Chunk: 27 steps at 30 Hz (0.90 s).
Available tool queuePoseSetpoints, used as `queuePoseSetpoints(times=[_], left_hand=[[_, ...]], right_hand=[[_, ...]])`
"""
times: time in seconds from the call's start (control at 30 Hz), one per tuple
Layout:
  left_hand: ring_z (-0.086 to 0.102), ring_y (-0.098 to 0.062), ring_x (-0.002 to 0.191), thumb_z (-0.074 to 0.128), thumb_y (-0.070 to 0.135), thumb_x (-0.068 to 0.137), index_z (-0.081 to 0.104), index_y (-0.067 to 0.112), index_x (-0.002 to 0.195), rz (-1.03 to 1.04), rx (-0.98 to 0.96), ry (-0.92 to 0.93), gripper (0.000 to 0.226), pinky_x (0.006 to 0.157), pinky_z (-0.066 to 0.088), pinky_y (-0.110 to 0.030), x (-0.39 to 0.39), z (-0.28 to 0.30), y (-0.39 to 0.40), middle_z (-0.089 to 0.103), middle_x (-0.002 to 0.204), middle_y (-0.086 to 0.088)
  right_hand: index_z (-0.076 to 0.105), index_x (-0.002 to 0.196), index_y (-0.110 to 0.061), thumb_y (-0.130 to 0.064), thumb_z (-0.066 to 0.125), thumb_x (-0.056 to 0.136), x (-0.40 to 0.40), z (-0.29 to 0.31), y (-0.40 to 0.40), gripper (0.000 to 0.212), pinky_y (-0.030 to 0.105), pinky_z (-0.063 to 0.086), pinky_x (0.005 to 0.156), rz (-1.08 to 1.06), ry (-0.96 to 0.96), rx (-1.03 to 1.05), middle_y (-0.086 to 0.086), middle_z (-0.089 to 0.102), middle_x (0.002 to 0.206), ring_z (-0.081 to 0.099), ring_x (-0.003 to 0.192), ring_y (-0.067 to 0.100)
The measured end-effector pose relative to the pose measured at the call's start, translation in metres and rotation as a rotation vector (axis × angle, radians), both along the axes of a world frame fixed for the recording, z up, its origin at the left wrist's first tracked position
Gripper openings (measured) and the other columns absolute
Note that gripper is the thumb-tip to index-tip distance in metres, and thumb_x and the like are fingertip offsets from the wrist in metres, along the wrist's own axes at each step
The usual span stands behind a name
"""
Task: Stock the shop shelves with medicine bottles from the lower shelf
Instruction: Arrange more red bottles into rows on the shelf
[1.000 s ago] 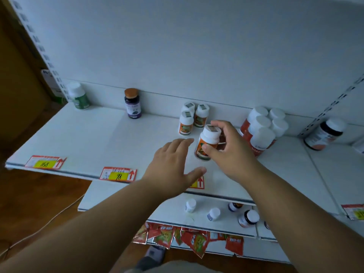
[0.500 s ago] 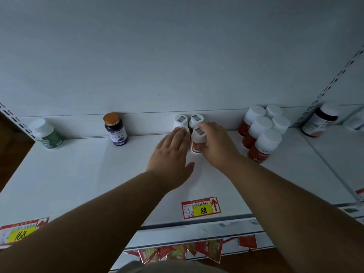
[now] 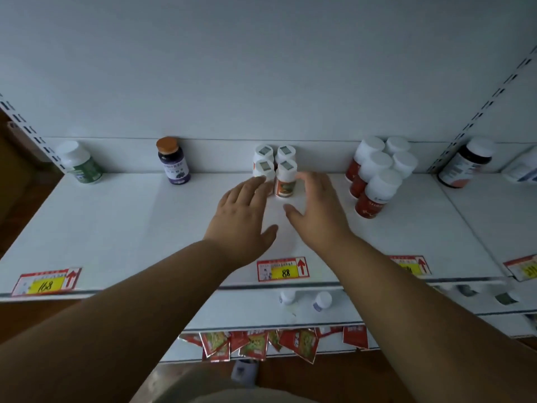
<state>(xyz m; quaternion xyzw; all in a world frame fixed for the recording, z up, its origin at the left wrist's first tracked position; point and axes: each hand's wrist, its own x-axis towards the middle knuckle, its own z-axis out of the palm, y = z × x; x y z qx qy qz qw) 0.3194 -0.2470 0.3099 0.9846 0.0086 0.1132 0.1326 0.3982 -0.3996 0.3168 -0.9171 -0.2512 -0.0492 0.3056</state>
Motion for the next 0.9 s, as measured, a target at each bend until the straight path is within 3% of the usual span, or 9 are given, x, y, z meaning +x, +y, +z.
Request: queuePoseSetpoints(times=[0.1,0.3,0.47,0.6,0.73,0.9], left_hand=[[0.034,-0.025,0.141,0.065,0.042,0.087,0.032,0.018,0.150,0.054,-0.074,-0.006,0.076,0.117,0.030,-0.043,-0.044,-0.004,-0.025,0.038,0.153,-0.004],[0.043,-0.021,0.131,0.069,0.029,0.085,0.045,0.016,0.142,0.030,-0.189,-0.044,0.063,0.109,0.034,-0.036,-0.113,-0.018,-0.073,0.050,0.141,-0.004],[0.047,-0.022,0.130,0.071,0.035,0.085,0.046,0.020,0.140,-0.062,-0.143,0.034,0.063,0.108,0.036,-0.036,-0.142,-0.028,-0.076,0.052,0.141,-0.001],[0.048,-0.020,0.130,0.069,0.041,0.087,0.043,0.024,0.144,-0.150,-0.152,0.154,0.065,0.108,0.039,-0.036,-0.154,-0.047,-0.048,0.050,0.144,0.002],[0.043,-0.018,0.135,0.066,0.047,0.088,0.032,0.028,0.149,-0.212,-0.170,0.268,0.073,0.111,0.040,-0.040,-0.153,-0.085,-0.008,0.041,0.151,0.004],[0.042,-0.022,0.136,0.066,0.045,0.088,0.030,0.024,0.151,-0.170,-0.187,0.351,0.075,0.111,0.039,-0.044,-0.126,-0.163,0.024,0.039,0.153,-0.001]], right_hand=[[0.042,0.138,-0.020,-0.028,0.069,0.090,-0.035,-0.005,-0.021,0.055,0.024,0.042,0.095,0.035,0.040,0.073,0.002,0.046,0.135,0.048,0.121,0.016],[0.052,0.130,-0.016,-0.025,0.068,0.091,-0.113,-0.011,-0.066,0.043,0.025,0.048,0.091,0.033,0.082,0.189,0.002,0.049,0.131,0.054,0.114,0.015],[0.052,0.128,-0.021,-0.029,0.063,0.094,-0.157,-0.005,-0.081,0.037,0.019,0.046,0.085,-0.027,0.124,0.183,-0.006,0.051,0.127,0.053,0.111,0.008],[0.054,0.122,-0.023,-0.034,0.060,0.095,-0.183,-0.017,-0.072,0.030,0.023,0.049,0.082,-0.150,0.183,0.198,-0.014,0.049,0.108,0.052,0.097,0.004],[0.055,0.117,-0.023,-0.034,0.061,0.094,-0.204,-0.070,-0.042,0.026,0.021,0.045,0.080,-0.278,0.259,0.208,-0.010,0.056,0.108,0.052,0.093,0.001],[0.052,0.126,-0.025,-0.033,0.064,0.093,-0.194,-0.169,-0.001,0.036,0.024,0.049,0.090,-0.311,0.360,0.206,-0.003,0.056,0.125,0.057,0.107,0.007]])
